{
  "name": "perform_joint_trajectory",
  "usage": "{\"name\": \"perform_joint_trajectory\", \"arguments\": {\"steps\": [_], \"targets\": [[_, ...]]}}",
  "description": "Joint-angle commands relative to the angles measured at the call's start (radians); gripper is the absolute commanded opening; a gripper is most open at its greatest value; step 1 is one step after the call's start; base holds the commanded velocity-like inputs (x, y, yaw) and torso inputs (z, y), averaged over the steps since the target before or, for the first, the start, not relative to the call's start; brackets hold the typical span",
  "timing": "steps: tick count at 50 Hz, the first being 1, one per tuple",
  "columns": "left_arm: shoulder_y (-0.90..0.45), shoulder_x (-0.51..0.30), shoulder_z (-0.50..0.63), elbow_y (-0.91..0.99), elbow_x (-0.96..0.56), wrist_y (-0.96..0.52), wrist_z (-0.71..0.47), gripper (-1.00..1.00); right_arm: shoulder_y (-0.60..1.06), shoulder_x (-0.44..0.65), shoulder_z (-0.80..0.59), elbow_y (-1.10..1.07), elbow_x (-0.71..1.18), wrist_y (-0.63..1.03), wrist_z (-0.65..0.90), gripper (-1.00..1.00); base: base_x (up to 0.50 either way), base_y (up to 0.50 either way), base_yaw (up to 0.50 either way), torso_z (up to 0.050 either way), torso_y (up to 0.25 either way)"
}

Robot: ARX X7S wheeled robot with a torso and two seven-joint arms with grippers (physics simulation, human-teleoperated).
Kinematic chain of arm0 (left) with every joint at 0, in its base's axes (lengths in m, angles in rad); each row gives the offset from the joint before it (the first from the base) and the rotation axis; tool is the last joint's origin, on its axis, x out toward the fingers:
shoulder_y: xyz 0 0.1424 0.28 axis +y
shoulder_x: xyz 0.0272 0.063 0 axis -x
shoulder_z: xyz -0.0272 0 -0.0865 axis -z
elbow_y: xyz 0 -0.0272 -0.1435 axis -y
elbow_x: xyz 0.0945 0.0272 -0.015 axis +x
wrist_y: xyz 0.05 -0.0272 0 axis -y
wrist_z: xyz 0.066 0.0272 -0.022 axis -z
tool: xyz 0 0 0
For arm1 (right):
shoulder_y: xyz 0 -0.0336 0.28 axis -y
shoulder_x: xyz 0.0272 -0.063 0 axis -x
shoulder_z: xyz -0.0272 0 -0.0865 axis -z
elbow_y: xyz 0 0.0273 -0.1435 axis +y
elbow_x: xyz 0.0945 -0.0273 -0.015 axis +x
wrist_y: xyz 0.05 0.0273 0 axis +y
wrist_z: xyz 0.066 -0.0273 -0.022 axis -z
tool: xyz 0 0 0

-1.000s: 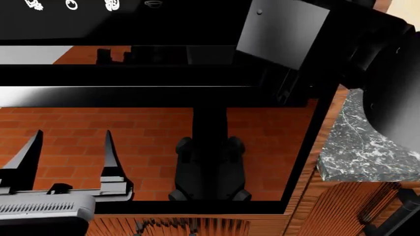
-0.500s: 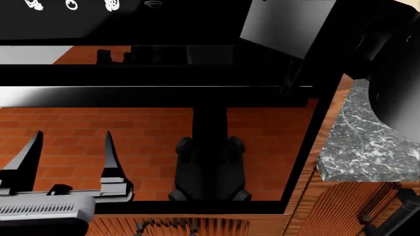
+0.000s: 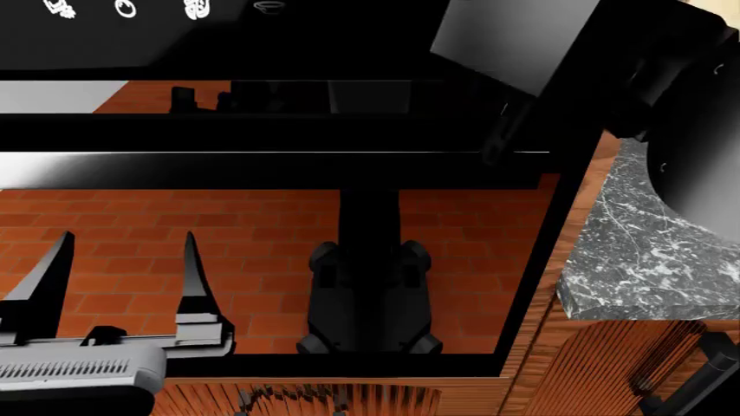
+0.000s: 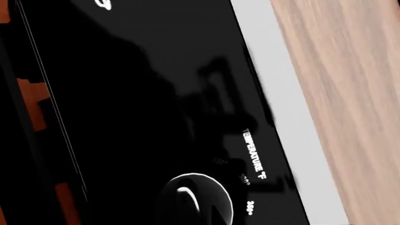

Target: Preheat the oven by turning the temperature knob.

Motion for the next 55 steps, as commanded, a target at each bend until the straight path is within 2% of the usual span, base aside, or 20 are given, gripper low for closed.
{"name": "perform_joint_trajectory", "arguments": {"steps": [1, 30, 44, 55], "targets": [[0.005, -0.003, -0.002, 0.003, 0.001, 0.003, -0.003, 1.00, -0.066, -0.012, 0.059, 0.030, -0.018, -0.052, 0.046, -1.00, 0.01, 0.00, 0.00, 0.000, 0.000], [0.007, -0.005, -0.003, -0.005, 0.001, 0.014, -0.006, 1.00, -0.217, 0.029, 0.135, 0.052, 0.106, -0.043, 0.217, -1.00, 0.00, 0.00, 0.00, 0.000, 0.000], [0.011, -0.009, -0.003, 0.000, -0.001, 0.015, -0.008, 1.00, -0.319, 0.018, 0.264, 0.133, 0.267, -0.099, 0.395, -1.00, 0.00, 0.00, 0.00, 0.000, 0.000], [0.015, -0.010, -0.004, 0.000, 0.001, 0.019, -0.011, 1.00, -0.385, 0.014, 0.324, 0.192, 0.320, -0.167, 0.479, -1.00, 0.01, 0.00, 0.00, 0.000, 0.000]]}}
